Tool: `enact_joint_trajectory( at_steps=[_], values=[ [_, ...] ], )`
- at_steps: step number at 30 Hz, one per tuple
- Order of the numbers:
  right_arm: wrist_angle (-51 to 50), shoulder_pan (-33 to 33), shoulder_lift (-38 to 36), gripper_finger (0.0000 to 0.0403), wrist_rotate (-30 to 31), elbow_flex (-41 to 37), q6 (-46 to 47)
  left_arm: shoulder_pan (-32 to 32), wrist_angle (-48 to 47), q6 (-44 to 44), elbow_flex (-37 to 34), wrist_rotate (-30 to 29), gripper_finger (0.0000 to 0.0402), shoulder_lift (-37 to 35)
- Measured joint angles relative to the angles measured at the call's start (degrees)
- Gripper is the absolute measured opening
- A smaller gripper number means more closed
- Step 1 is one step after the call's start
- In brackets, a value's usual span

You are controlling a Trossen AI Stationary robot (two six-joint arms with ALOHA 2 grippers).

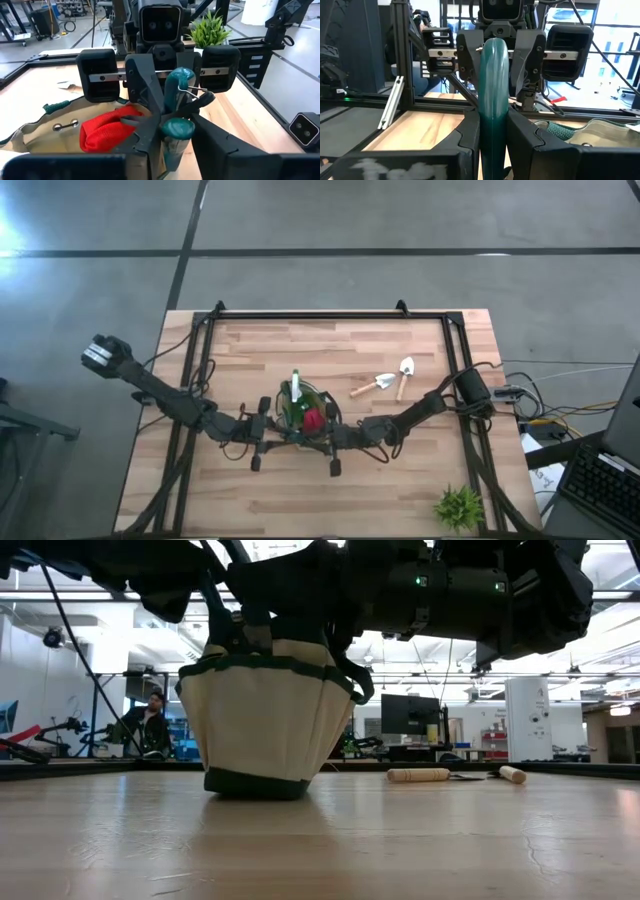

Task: Pick & Place Garden tools in Gardening bag
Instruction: Put the green shear scissors into the gardening bag

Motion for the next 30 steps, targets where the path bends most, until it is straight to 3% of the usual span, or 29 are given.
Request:
enact_joint_trajectory(
  at_steps=[4, 10, 19, 30],
  values=[
    [0.00, 0.00, 0.00, 0.0057, -0.06, 0.00, -0.14, 0.00, 0.00, 0.03, -0.03, 0.00, 0.0077, -0.09],
    [0.02, 0.00, 0.00, 0.0058, 0.07, 0.00, -0.21, 0.02, 0.00, 0.03, -0.04, 0.00, 0.0075, -0.11],
    [0.43, -0.09, -0.23, 0.0161, 0.60, 0.02, -1.43, 0.04, -0.64, 0.08, -0.11, 0.04, 0.0075, -0.11],
    [-4.68, -0.04, -5.99, 0.0214, 1.99, 0.02, -0.74, 0.67, -0.70, 0.42, -0.11, -0.32, 0.0075, -0.32]
  ],
)
